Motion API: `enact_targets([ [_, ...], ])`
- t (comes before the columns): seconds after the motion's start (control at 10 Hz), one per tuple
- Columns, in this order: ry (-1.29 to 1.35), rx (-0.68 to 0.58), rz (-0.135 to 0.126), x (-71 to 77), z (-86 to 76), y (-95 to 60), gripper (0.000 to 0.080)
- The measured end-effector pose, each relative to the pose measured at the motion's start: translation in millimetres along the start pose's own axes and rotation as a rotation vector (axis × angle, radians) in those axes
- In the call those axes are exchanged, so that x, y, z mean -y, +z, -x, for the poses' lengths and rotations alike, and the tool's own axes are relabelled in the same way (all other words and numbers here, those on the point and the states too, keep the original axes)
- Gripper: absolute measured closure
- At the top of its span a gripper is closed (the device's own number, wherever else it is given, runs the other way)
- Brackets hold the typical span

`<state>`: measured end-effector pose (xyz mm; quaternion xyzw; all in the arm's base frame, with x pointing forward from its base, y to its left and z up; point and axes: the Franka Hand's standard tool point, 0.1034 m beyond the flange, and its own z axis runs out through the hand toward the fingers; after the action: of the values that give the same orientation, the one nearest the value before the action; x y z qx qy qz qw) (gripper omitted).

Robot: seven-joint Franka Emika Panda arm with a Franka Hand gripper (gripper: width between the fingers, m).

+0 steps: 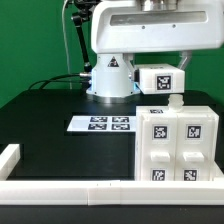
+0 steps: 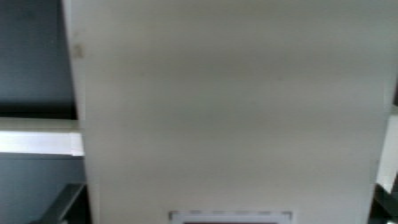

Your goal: Assemble cabinet

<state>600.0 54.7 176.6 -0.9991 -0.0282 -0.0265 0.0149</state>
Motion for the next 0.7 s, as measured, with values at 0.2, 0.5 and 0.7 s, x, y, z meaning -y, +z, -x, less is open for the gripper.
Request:
enact_targets([
  [0.2,0.015,0.002,-0.003,10.1,-9.7,3.3,0.0256],
  [0.5,0.025,0.016,-0.004,26.1,-15.4,8.0,0.0256],
  [0.7,0.019,0.023,-0.004,29.2,-13.9,12.4,0.0256],
])
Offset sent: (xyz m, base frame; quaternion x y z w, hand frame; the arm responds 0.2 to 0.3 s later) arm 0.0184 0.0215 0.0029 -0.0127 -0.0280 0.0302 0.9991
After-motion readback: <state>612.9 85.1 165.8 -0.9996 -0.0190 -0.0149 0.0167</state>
